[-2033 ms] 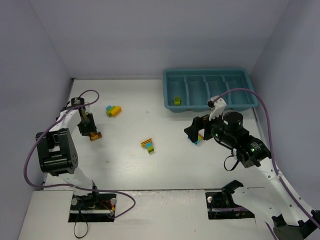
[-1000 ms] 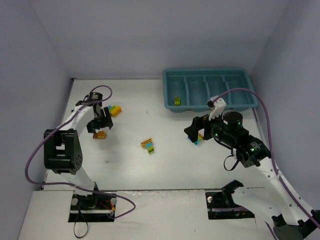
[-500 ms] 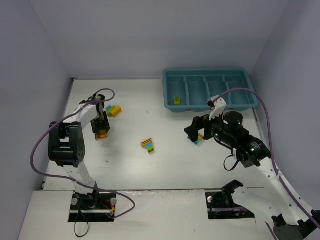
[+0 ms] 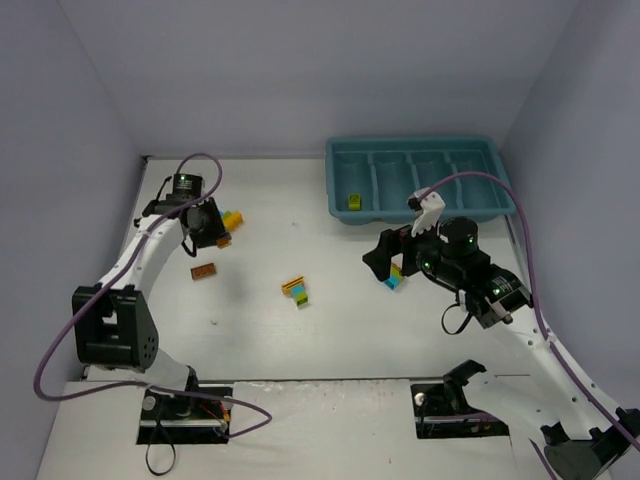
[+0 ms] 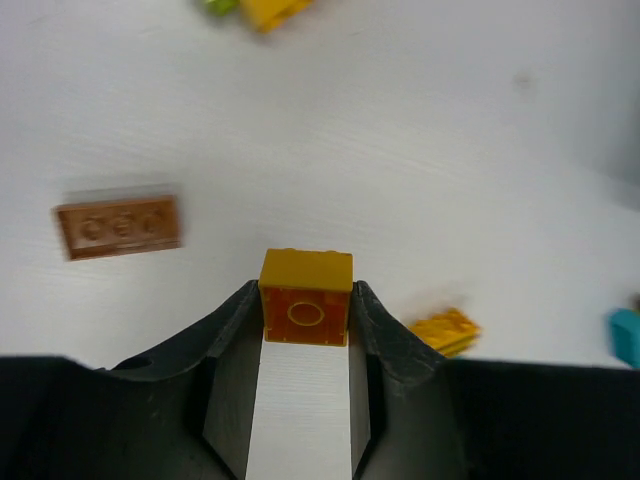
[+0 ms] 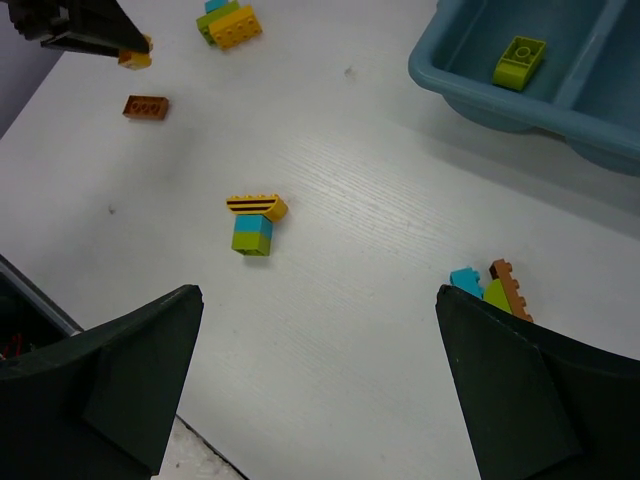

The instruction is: Sort the legos into containers by color

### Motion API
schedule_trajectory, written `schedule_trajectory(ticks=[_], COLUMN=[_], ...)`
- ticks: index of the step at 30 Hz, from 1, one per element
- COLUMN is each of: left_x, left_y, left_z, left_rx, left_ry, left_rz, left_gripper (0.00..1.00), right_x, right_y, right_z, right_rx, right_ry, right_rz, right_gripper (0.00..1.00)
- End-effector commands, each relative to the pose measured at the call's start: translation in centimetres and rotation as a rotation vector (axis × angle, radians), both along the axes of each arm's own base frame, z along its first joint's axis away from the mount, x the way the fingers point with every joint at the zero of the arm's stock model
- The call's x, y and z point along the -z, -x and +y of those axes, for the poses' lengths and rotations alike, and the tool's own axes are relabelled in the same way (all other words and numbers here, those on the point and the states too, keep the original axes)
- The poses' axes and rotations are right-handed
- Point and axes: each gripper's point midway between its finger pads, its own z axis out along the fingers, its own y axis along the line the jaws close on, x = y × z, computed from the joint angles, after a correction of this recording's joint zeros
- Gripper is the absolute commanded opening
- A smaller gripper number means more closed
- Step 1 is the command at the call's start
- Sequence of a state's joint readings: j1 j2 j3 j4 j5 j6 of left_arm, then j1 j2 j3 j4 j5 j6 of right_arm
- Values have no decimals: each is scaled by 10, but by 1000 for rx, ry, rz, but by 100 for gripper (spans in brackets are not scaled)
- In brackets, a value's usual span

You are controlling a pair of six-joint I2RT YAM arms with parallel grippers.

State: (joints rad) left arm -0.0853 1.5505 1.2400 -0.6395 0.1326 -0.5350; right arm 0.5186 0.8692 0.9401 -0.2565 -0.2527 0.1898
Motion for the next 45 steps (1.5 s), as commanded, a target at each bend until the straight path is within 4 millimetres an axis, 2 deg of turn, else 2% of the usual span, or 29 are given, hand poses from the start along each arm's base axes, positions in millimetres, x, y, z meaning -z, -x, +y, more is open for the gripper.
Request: schedule_trajectory(ticks=[1,3,7,9,12,15,20,22,26,30,35,45], left_x=[-72,-108,-153,-181,-214,-236,-264,-271,-278,-284,-282,-282], left_y=[-16,-19,-14,-11,-6,-4,-6,-5,-4,-3,-2,0], left_z=[-60,-93,-143,-171,-199,-217,-233,-237,-247,-249,-253,-258], left_rx=[24,31,36,47,56,41,-8,-23,-28,-20,-10,9], left_ry=[295,451,659,764,858,906,1039,1079,1128,1138,1133,1145], left_rz=[-223,-315,-380,-405,-435,-444,-476,-470,-450,-452,-440,-431], left_gripper=[7,7,7,7,7,7,7,8,8,8,9,9], right_x=[-39,-48,-64,-77,-83,-95,-107,-106,-121,-122,-131,-122], right_y=[-10,-13,-25,-30,-40,-54,-75,-83,-94,-106,-109,-120], right_z=[20,26,38,46,59,66,77,81,83,88,91,96], right_rx=[-48,-61,-83,-103,-123,-104,-92,-87,-63,-59,-61,-50], right_ry=[-112,-146,-186,-210,-219,-233,-258,-255,-258,-241,-261,-246], right_rz=[-98,-125,-179,-218,-249,-304,-362,-365,-415,-430,-450,-441], right_gripper=[100,99,78,77,77,78,73,72,73,73,68,64])
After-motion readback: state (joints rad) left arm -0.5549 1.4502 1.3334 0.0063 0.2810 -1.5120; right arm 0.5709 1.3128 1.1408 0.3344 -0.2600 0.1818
